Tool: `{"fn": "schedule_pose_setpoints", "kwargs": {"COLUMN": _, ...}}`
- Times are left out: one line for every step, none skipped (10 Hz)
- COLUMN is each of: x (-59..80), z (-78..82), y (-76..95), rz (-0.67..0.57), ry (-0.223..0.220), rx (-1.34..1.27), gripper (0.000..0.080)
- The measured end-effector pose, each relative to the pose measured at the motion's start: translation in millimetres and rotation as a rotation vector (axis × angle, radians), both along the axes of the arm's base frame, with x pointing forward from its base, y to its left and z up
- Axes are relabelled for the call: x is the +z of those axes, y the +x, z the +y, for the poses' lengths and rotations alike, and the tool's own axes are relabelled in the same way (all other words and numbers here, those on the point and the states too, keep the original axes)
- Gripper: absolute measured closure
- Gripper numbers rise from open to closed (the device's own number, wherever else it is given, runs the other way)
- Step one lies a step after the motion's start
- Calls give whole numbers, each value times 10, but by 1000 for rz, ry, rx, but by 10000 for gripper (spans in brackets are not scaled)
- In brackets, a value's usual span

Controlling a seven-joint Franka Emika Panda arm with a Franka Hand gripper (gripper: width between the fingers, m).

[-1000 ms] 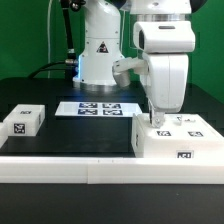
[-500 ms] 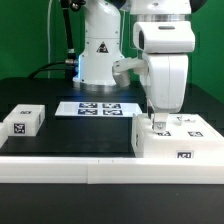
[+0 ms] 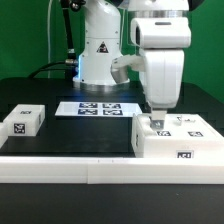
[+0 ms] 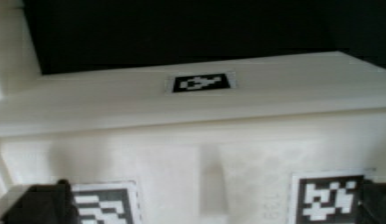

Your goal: Assemble cabinet

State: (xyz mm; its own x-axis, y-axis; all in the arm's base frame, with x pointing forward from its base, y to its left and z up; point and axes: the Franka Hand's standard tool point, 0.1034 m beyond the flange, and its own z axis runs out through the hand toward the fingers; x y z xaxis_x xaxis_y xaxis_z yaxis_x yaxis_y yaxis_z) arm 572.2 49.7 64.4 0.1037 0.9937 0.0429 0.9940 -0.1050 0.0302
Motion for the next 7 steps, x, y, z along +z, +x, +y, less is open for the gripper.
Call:
{"fn": "schedule_pose_setpoints", "kwargs": {"x": 65, "z": -43, "y": -104, "rz": -15, "ry": -1, "rx": -70, "gripper": 2}}
{"fn": "schedule_pose_setpoints", "kwargs": {"x": 90, "z": -34, "y": -194, "rz": -12, "ry": -1, "rx": -158, "gripper": 2}}
{"fn": "schedule_pose_setpoints", "kwargs": {"x": 125, "z": 35, "y": -302, "rz": -27, "ry": 8, "rx": -283, "gripper": 2}}
{"fn": "schedule_pose_setpoints", "kwargs": {"x": 144, "z": 133, "y": -423, "rz": -54, "ry": 25, "rx": -353, "gripper": 2}}
{"fn": "schedule_pose_setpoints", "kwargs": {"x": 115, "z": 188, "y": -486, "rz": -43, "ry": 25, "rx": -365, "gripper": 2}}
{"fn": "schedule_pose_setpoints", "kwargs": {"x": 117, "z": 183, "y": -472, "rz": -45, "ry": 26, "rx": -367, "gripper": 2}}
{"fn": "schedule_pose_setpoints", "kwargs": {"x": 115, "z": 179, "y": -473, "rz": -45, "ry": 26, "rx": -366, "gripper": 2}}
